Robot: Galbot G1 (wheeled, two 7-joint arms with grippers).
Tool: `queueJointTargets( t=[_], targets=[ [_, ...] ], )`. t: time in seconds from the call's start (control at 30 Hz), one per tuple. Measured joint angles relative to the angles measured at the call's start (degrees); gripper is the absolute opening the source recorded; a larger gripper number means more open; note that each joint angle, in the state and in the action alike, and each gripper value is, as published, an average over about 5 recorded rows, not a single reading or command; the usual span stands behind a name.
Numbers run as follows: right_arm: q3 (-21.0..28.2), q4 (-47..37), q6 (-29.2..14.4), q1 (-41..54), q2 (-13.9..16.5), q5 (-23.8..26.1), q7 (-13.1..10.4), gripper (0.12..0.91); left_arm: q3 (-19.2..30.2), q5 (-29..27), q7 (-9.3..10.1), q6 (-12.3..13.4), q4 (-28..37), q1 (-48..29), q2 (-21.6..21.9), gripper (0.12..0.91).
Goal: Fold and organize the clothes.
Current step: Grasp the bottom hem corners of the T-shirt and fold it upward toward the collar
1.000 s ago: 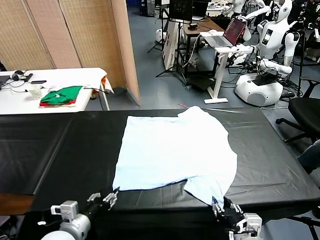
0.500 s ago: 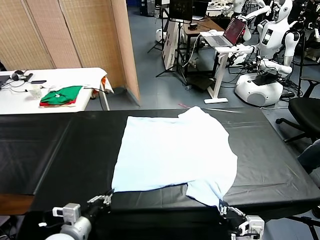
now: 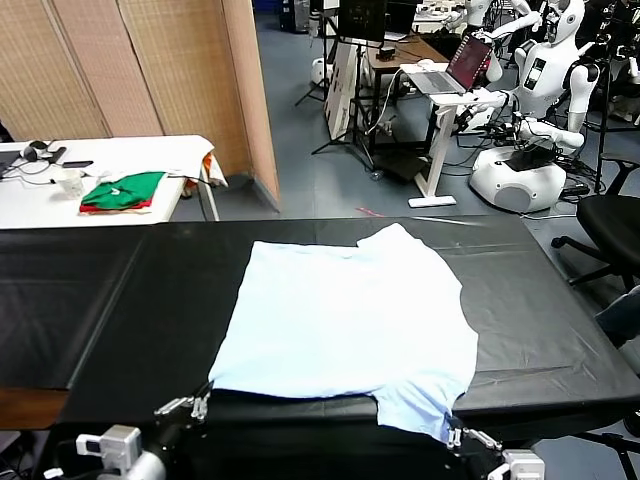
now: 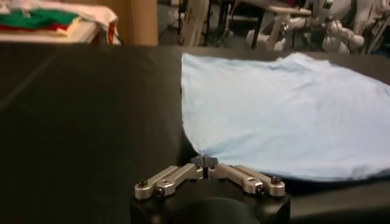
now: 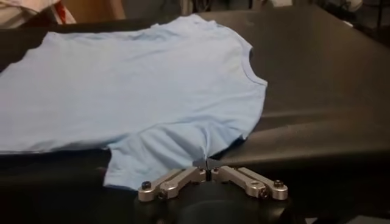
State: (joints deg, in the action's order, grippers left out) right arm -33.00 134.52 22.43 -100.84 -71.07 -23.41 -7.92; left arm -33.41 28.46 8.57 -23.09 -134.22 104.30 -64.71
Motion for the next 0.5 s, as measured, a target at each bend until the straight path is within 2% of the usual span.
queueJointTargets(
  t=[0.17,0.5],
  targets=[
    [1.5,-6.8,-2.6,6.6,1.6,-0.1,0.8,0.142,1.2,-2.9,-1.73,2.6,2.7,-3.4,-2.1,0.147],
    [4.4,-17.4,-2.6,18.8,2.6,0.9,0.2,0.142,4.1,-6.8,-2.28,5.1,10.4,-12.7,-6.6,0.147]
  ],
)
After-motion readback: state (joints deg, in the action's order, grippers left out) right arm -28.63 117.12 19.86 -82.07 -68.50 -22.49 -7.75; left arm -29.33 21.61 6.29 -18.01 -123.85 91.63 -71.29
